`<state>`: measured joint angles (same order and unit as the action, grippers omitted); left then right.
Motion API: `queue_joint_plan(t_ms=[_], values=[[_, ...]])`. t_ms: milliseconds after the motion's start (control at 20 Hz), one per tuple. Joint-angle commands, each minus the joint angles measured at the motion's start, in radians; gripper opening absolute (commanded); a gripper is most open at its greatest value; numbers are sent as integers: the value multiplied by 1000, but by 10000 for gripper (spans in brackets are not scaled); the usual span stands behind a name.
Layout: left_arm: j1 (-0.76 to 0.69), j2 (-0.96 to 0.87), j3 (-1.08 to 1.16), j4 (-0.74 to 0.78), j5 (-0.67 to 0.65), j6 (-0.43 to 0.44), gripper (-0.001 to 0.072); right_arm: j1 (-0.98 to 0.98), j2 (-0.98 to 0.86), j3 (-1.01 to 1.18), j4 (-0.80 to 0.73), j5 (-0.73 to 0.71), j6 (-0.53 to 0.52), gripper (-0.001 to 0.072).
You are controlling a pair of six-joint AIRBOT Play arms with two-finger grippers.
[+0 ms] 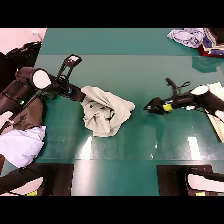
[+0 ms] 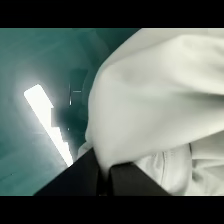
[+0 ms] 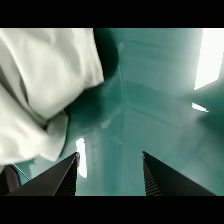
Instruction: Fold the shirts.
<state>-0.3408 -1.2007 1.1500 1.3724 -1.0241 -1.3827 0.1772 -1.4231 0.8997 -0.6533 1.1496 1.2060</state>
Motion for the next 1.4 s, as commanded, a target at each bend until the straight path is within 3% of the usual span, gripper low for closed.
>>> queue_joint_plan(t_ms=[0,200,250,350,400,600,800,1050,1350], values=[[1,0,4,4,-9,-8,28,82,-149,61,116,-40,-55,446],[1,0,4,5,-15,-8,28,177,-272,209,111,-41,-11,446],[1,0,4,5,-24,-8,28,189,-291,231,109,-42,-10,403],[1,0,4,9,-46,-6,28,199,-312,270,100,-53,-11,110],[1,1,4,9,-52,-6,28,199,-311,283,101,-65,-14,20],[1,52,63,104,-71,-16,27,156,-213,386,41,-61,-11,18],[1,213,302,253,-53,-28,28,83,22,641,-200,-26,58,17],[0,341,547,157,-10,-23,28,61,240,946,-315,-17,69,17],[-3,352,655,-69,-83,42,28,64,389,1058,-406,15,81,17]])
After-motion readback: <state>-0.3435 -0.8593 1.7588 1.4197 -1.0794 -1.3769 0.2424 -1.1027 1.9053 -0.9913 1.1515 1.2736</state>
